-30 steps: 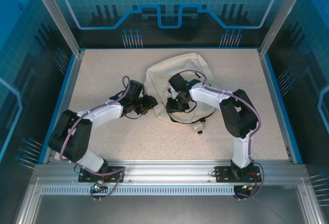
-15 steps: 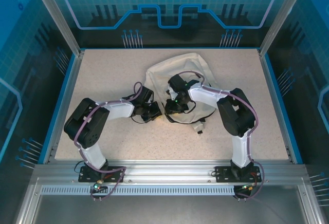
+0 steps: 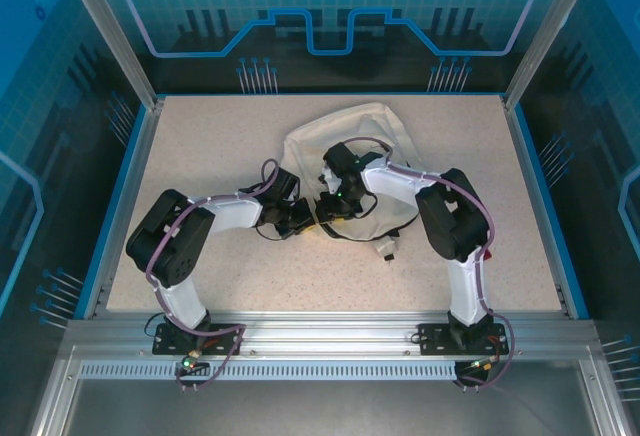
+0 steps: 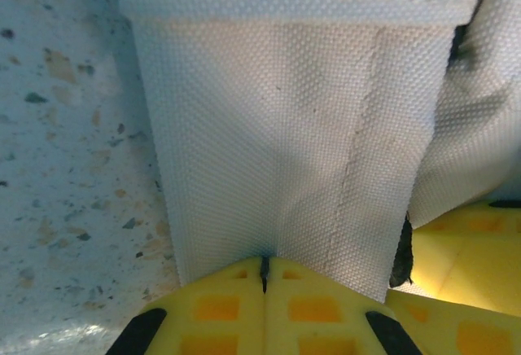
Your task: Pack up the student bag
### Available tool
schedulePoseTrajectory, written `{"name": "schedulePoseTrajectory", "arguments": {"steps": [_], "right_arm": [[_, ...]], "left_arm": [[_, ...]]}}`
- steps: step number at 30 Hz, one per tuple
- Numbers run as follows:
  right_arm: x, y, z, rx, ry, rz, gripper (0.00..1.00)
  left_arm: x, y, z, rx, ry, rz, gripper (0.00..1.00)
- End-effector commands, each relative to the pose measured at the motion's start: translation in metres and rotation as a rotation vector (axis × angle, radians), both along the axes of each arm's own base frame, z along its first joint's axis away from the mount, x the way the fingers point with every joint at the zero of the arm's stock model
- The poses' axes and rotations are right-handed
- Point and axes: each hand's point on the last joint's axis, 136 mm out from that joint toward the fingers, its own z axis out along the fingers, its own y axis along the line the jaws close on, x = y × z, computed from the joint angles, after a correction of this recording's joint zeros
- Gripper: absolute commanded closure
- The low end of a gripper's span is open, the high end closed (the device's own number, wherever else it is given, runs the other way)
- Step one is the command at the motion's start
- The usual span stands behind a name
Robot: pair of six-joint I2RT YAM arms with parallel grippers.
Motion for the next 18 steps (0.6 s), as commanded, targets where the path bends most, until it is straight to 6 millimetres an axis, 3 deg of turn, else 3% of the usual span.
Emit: {"name": "schedulePoseTrajectory", "arguments": {"steps": [1, 4, 10, 18], "right_arm": [[0.002, 0.002, -0.005, -0.003, 0.008, 0.033, 0.64], [0.003, -0.003, -0.006, -0.035, -0.005, 0.04, 0.7], [0.001, -0.015, 0.009, -0.078, -0.048, 0.05, 1.0], [-0.024, -0.034, 0.031, -0.093, -0.038, 0.07, 1.0]], "left_arm": [[-0.025, 0.018, -0.03, 0.118, 0.106, -0.008, 1.0], [-0.025, 0.019, -0.03, 0.12, 0.105, -0.006, 1.0], [-0.026, 0.024, -0.032, 0.141, 0.107, 0.006, 1.0], [-0.023, 0.024, -0.027, 0.139, 0.089, 0.012, 1.0]]}}
